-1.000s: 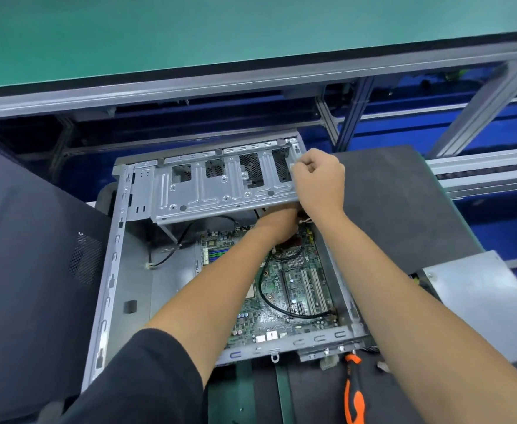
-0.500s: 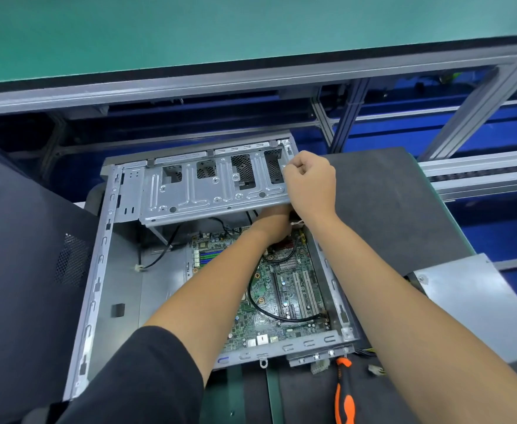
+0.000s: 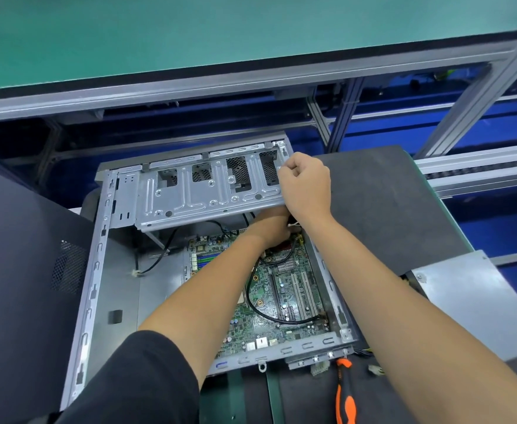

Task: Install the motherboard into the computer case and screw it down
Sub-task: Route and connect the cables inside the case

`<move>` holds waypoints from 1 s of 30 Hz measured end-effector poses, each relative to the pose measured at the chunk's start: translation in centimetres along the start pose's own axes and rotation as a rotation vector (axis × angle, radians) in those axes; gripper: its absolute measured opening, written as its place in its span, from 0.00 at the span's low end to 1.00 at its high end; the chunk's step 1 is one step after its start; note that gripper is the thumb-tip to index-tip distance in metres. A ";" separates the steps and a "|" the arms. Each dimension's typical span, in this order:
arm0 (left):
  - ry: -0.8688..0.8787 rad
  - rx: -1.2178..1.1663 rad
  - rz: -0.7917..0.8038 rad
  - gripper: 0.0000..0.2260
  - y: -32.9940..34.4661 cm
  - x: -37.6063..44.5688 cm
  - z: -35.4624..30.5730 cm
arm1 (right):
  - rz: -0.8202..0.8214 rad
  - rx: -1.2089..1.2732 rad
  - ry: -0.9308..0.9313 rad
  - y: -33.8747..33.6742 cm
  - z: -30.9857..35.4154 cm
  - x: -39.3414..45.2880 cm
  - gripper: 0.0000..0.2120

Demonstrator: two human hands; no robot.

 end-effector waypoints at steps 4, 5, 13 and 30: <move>-0.046 0.033 -0.002 0.14 0.2 0.0 0.0 | -0.002 -0.013 -0.005 0.0 0.0 0.0 0.13; -0.049 0.037 -0.007 0.11 0.3 0.0 0.0 | -0.005 -0.018 -0.006 -0.1 0.0 0.0 0.13; -0.026 -0.003 -0.013 0.12 -0.1 -0.2 -0.2 | -0.012 -0.005 -0.005 -0.1 0.1 -0.1 0.13; -0.051 -0.049 -0.010 0.04 0.0 0.2 0.3 | 0.001 -0.002 0.008 -0.1 0.1 -0.2 0.08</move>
Point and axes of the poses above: each hand's wrist, its own x-axis towards the middle knuckle, its own y-axis out of the palm, z = x × y, the point moved 5 cm from there along x, towards the middle knuckle, and after that the axes turned 9 degrees about z, right-handed, at the moved point
